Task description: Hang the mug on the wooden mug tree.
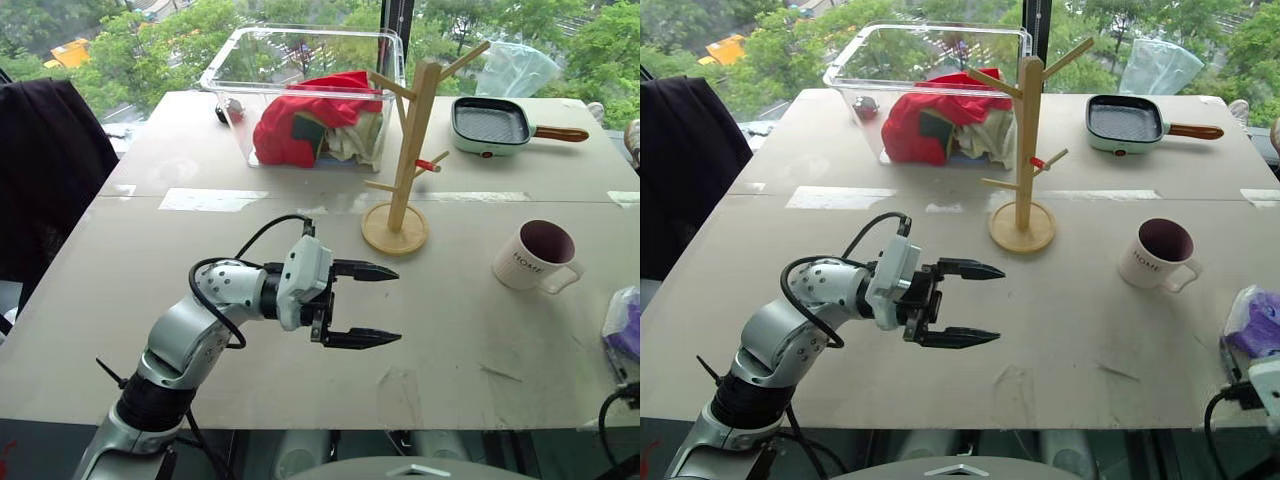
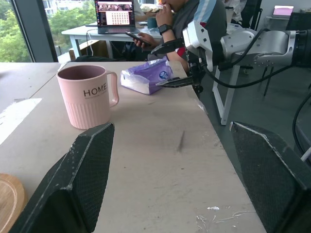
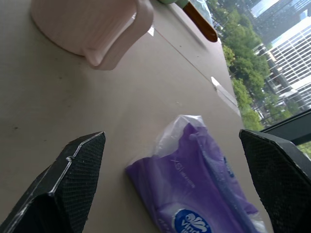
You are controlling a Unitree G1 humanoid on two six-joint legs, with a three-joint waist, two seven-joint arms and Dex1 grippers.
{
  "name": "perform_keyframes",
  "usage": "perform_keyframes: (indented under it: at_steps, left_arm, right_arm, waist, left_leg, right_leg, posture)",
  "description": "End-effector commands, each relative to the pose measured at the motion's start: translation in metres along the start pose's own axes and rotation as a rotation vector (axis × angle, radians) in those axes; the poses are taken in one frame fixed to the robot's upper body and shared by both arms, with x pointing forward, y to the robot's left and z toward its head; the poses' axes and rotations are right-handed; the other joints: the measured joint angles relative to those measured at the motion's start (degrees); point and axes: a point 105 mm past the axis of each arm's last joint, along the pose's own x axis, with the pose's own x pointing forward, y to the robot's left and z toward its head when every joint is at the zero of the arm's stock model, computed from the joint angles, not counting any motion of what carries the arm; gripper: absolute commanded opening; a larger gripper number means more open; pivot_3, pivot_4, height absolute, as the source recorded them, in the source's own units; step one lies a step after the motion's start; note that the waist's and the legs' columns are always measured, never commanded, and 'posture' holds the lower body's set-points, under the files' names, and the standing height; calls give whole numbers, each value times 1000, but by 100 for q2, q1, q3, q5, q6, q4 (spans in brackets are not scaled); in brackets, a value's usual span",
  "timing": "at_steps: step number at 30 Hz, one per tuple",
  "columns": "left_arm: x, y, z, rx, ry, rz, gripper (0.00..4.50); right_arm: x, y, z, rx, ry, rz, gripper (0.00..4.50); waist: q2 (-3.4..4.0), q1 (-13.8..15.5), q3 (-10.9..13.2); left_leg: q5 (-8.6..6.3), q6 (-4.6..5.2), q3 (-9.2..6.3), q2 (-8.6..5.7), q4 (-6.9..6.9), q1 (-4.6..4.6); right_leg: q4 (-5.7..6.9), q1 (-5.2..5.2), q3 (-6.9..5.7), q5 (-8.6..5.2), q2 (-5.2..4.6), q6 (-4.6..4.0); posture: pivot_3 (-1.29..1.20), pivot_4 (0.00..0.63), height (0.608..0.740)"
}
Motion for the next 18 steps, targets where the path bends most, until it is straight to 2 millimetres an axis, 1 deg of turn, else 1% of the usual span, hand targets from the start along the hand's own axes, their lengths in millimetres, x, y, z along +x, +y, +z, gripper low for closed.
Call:
perform_keyframes:
  at_steps: [1, 5, 9, 13, 15, 18]
  left_arm:
    - [-3, 2, 4, 39, -2, 20, 3924]
    - [-3, 5, 1, 36, 15, 71, 3924]
    - [-5, 14, -4, 58, 49, 160, 3924]
    - [-13, 23, -13, 95, 104, 263, 3924]
    - [-18, 23, -18, 98, 125, 296, 3924]
    - [-19, 20, -19, 90, 123, 314, 3924]
  right_arm:
    - [6, -6, 25, 55, -104, -54, 4451]
    - [27, 2, 35, 236, -134, -109, 4451]
    - [50, 12, 35, 391, -127, -129, 4451]
    - [67, 11, 33, 504, -122, -147, 4451]
    - [73, 8, 30, 550, -115, -150, 4451]
    - [81, 6, 26, 578, -106, -129, 4451]
  waist:
    - [-1, -17, 1]
    - [-7, -75, 0]
    - [-2, -41, -1]
    - [-1, -26, -1]
    - [-1, -30, -1]
    - [0, -30, 0]
  left_leg:
    - [0, 0, 2, 0, 1, 1]
    - [0, -1, 0, 5, 1, 6]
    - [1, -2, -9, 6, 1, 3]
    - [1, -2, -6, 0, 1, -1]
    - [1, -1, -5, -1, 0, -2]
    - [0, -1, -5, -1, -1, -2]
  right_leg:
    - [0, 0, 3, 0, -1, 1]
    - [4, 0, 2, 0, 6, 2]
    - [8, -1, -6, 11, 11, -17]
    - [5, -2, -3, 14, 6, -22]
    - [2, -2, -3, 14, 5, -22]
    - [1, -2, -4, 14, 5, -22]
  posture:
    - [0, 150, 740]
    - [0, 150, 740]
    - [0, 150, 740]
    - [0, 150, 740]
    - [0, 150, 740]
    - [0, 150, 740]
